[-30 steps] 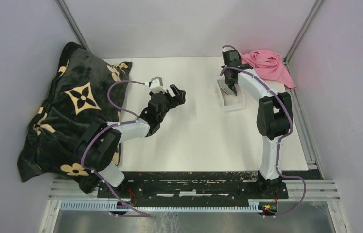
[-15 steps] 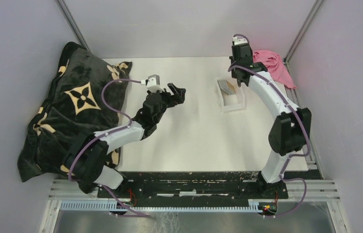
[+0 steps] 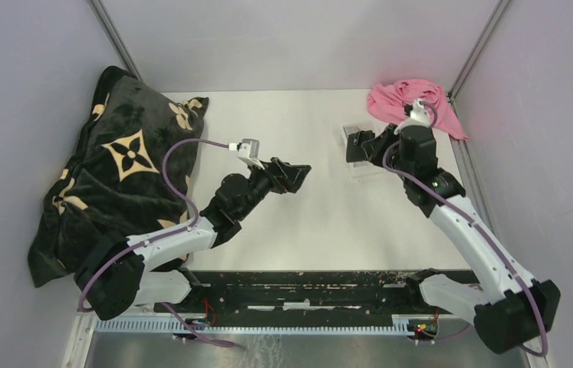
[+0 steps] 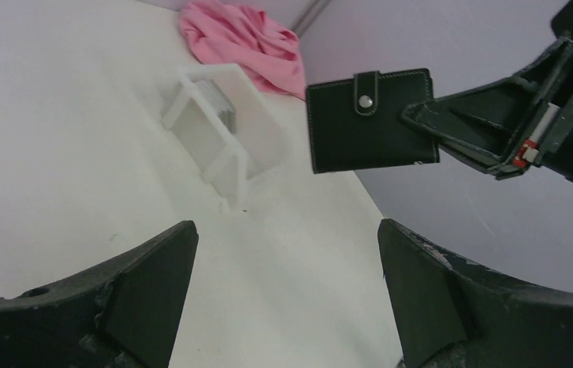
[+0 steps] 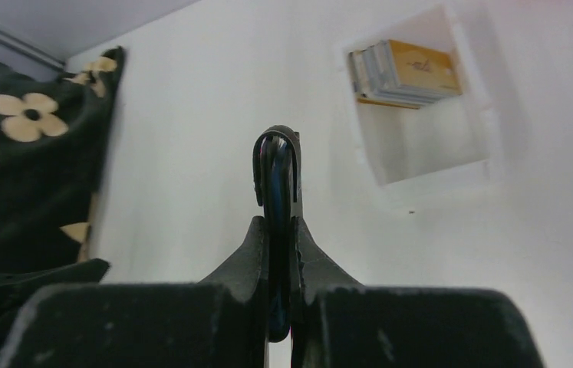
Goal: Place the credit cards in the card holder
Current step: Pick up the card holder from the storage box, then open the card holder.
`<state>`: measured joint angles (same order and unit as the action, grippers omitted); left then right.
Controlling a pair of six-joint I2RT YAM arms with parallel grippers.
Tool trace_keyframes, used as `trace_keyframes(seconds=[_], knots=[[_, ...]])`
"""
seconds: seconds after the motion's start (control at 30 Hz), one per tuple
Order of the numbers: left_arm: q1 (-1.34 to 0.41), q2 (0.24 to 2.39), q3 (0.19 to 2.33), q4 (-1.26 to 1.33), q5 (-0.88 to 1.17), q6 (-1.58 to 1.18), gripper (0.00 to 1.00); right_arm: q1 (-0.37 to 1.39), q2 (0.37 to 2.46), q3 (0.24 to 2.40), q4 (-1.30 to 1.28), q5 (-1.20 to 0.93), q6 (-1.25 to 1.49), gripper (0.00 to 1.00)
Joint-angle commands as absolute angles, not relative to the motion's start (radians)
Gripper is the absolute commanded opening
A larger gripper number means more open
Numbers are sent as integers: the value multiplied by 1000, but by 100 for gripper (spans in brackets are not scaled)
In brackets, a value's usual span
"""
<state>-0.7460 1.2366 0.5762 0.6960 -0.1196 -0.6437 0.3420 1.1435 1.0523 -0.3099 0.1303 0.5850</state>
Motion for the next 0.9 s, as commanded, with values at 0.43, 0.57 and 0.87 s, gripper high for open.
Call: trace_keyframes(seconds=[0.43, 0.57, 0.87], knots=[[-857, 1240, 504, 988, -19, -804, 93, 377, 816, 538, 424, -23, 1279, 1], [-857, 1270, 526, 1016, -16, -820, 93, 386, 831, 480, 552, -38, 1374, 1], [-857, 1354, 570, 1066, -24, -831, 93, 460, 906, 405, 749, -15, 1498, 1]])
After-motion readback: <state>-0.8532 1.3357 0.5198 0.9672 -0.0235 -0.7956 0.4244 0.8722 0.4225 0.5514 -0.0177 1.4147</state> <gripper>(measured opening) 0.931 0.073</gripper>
